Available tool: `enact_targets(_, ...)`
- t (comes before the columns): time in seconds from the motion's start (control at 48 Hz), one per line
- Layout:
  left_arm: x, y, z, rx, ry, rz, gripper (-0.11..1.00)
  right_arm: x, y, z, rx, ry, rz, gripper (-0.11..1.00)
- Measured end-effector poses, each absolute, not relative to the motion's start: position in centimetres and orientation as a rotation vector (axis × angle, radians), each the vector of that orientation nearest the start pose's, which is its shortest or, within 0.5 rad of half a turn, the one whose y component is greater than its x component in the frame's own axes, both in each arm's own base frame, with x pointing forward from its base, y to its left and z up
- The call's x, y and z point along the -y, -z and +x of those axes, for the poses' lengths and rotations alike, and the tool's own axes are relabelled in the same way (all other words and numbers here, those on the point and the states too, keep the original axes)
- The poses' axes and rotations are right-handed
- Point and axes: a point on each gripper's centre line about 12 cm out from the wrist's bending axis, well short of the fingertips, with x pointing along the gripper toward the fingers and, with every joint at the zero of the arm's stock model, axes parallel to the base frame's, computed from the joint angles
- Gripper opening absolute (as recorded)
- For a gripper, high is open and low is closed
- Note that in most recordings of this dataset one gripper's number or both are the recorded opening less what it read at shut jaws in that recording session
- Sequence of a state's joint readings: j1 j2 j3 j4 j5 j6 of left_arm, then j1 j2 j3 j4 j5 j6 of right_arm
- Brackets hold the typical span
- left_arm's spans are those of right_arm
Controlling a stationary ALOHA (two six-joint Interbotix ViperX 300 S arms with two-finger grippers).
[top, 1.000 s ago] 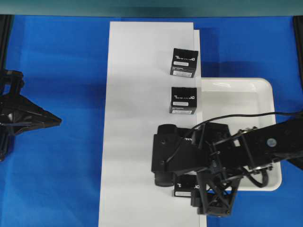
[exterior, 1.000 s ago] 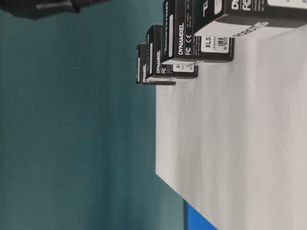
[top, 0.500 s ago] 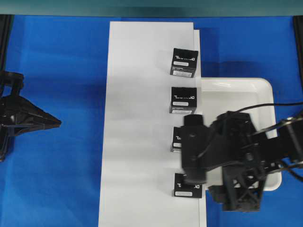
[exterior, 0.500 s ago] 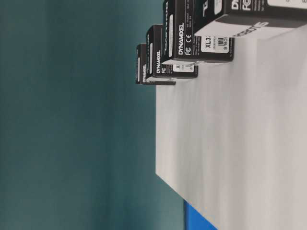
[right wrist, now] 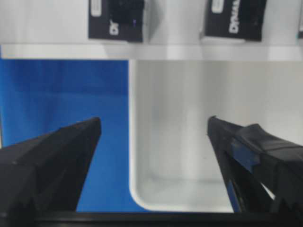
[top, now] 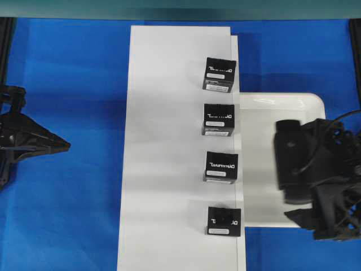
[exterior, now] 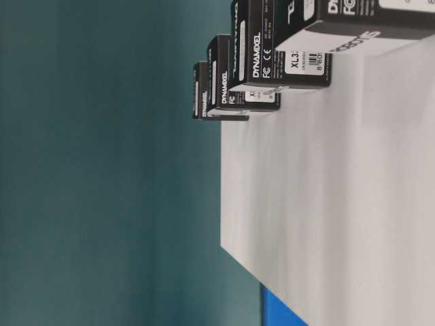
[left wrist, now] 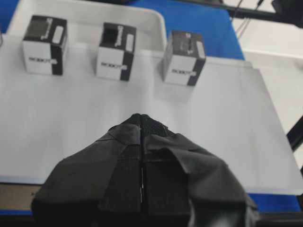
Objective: Place the box from the white plastic tray onto the white base.
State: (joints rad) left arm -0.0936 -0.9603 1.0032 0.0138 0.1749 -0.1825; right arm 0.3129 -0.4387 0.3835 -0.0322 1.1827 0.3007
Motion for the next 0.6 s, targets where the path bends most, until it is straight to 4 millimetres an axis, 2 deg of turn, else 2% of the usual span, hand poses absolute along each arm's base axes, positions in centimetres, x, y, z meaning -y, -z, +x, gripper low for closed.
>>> enact_targets(0.375, 1.8, -31.0, 20.3, -0.223, 0.070, -0.166, -0.07, -6.4, -33.8, 20.7, -0.858, -0.149, 0.127, 0.99)
enact_targets(0.604, 1.7, -30.7, 20.5, -0.234, 0.061, -0.154, -0.07, -5.4, -32.4, 18.1, -0.815, -0.152, 0.134, 0.99)
